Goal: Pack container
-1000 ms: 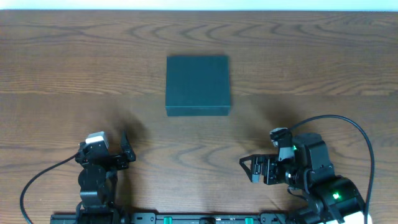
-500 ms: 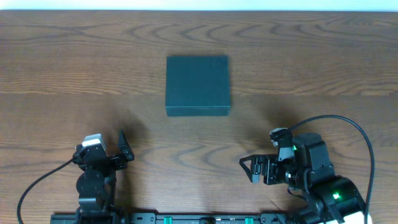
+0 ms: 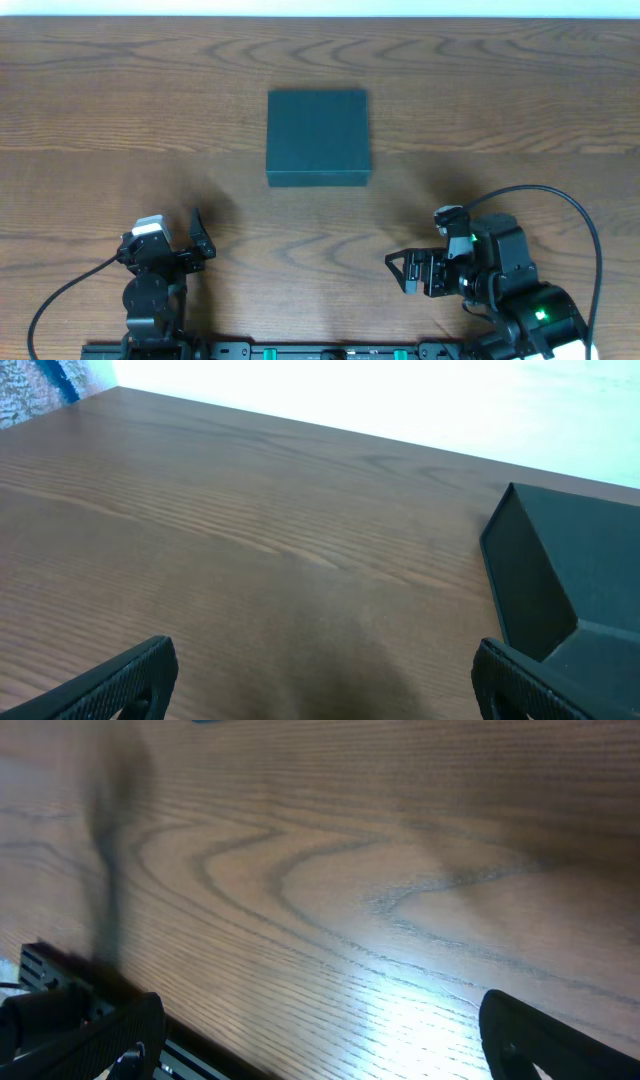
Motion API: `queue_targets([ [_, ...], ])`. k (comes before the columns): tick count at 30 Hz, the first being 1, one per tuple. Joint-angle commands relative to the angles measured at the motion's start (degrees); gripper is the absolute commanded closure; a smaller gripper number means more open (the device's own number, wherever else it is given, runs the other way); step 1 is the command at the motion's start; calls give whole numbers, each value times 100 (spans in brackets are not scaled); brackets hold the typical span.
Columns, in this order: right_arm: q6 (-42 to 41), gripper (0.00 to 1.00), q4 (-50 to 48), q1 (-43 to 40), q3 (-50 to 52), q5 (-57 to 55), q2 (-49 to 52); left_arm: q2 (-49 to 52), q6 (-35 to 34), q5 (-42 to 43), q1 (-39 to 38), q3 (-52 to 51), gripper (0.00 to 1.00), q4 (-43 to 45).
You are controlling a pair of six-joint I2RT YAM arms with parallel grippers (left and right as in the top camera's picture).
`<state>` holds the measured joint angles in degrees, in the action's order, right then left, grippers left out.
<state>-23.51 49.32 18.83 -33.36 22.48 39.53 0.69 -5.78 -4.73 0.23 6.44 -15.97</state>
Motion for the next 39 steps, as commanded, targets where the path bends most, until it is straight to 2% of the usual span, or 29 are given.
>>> queue_targets([
  [1,-44,1,-7,28,7,42,-9,-48,20,-76,13,-155,5,7],
  [16,-31,1,-7,37,7,31,-35,-48,20,-76,13,-155,5,7],
  [18,151,1,-2,55,7,-260,-240,-48,20,-79,13,-155,5,7],
  [23,938,1,31,55,15,-452,-1174,-48,20,-76,13,-155,5,7],
  [28,2243,1,13,48,15,-452,-2409,-48,20,-79,13,-155,5,7],
  [33,3370,1,20,-24,109,-450,-3171,-48,20,-79,13,-155,5,7],
  [39,3558,1,13,-44,787,-448,-3930,-48,20,-79,13,-155,5,7],
])
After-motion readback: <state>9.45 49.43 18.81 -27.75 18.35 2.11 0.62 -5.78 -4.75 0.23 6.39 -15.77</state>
